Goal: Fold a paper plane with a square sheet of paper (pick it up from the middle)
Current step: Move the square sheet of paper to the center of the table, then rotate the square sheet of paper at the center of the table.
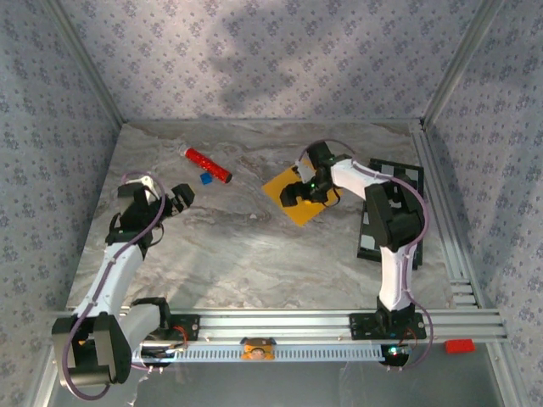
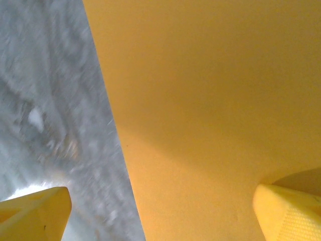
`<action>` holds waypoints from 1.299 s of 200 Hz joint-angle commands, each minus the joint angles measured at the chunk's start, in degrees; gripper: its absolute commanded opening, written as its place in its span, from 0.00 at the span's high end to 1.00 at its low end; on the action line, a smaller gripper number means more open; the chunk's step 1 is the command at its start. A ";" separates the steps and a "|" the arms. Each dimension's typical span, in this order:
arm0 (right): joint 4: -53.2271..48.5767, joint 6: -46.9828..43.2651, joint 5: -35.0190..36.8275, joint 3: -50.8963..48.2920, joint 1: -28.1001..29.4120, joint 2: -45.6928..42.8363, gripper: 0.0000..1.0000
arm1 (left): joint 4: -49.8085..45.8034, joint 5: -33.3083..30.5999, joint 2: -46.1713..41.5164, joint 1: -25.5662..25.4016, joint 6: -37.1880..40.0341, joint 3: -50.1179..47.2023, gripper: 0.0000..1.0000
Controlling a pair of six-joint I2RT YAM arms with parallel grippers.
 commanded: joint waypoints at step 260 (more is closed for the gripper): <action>0.03 14.34 28.67 -3.24 20.46 -1.41 0.04 | -10.55 2.41 4.02 -6.32 5.17 9.14 0.00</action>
